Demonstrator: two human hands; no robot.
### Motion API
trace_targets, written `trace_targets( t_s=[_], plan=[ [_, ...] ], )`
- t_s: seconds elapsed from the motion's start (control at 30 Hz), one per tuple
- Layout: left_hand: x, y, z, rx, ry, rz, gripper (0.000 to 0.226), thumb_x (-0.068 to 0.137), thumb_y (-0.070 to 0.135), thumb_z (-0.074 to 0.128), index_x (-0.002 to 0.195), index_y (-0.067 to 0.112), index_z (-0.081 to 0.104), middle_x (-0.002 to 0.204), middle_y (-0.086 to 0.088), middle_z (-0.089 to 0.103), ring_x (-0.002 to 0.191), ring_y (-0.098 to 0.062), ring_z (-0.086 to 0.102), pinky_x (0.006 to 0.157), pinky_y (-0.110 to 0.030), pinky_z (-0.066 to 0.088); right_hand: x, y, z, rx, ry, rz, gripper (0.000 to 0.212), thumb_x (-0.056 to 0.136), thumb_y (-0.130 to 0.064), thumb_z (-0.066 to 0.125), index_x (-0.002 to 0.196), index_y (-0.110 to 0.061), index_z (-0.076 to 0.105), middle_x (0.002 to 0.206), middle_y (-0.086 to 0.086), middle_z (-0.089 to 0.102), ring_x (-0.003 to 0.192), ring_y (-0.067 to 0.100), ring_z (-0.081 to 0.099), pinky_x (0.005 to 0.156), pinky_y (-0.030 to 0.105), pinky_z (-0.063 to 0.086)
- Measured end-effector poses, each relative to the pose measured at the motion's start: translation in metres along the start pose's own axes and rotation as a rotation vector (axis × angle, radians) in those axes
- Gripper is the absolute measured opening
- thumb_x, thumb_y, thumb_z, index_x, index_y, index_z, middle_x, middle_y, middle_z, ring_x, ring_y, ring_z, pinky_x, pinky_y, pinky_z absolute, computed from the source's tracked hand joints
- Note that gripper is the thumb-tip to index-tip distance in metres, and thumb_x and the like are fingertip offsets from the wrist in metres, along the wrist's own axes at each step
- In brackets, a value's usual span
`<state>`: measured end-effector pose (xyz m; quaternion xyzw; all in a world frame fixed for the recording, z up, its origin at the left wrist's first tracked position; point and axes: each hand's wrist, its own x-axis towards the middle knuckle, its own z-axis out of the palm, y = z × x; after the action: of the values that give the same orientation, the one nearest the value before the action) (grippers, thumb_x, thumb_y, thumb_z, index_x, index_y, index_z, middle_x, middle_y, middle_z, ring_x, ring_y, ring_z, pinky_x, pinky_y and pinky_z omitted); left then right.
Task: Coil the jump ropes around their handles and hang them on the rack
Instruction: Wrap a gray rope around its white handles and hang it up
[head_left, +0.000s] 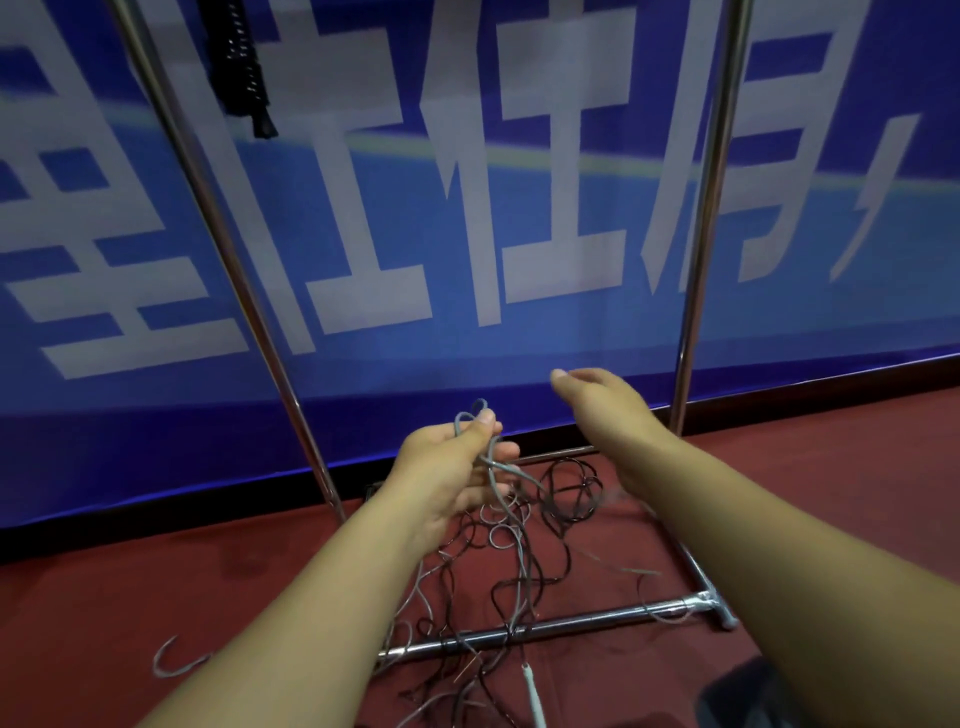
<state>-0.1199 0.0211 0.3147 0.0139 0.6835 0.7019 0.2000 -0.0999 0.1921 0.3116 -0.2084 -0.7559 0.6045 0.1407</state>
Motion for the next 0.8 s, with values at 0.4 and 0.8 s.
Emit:
trace_targets(
  t_s=[0.4, 0.8],
  plan=[
    [0.004, 0.0, 0.002, -0.286, 0.001, -0.025, 0.02, 0.099, 0.016, 0.061, 0.115, 0.003, 0.059, 0.098, -0.014, 0.072, 0.072, -0.021, 0.076, 0.058, -0.029, 0.061, -0.017, 0.009, 0.025, -0.082, -0.307, 0.024, 0.061, 0.101, -0.061, 0.036, 0.089, -0.015, 0.074, 0.075, -0.002, 0.075, 0.063, 0.006, 0.063, 0.071, 0.03, 0.043],
    [0.012, -0.002, -0.019, -0.333, 0.139, 0.024, 0.017, 0.098, 0.004, 0.058, 0.115, 0.002, 0.061, 0.101, -0.016, 0.071, 0.072, -0.019, 0.076, 0.058, -0.029, 0.061, -0.027, 0.013, 0.014, -0.287, -0.698, 0.151, 0.056, 0.103, -0.057, 0.034, 0.088, -0.015, 0.067, 0.081, 0.005, 0.071, 0.079, 0.017, 0.063, 0.075, 0.03, 0.044]
  ],
)
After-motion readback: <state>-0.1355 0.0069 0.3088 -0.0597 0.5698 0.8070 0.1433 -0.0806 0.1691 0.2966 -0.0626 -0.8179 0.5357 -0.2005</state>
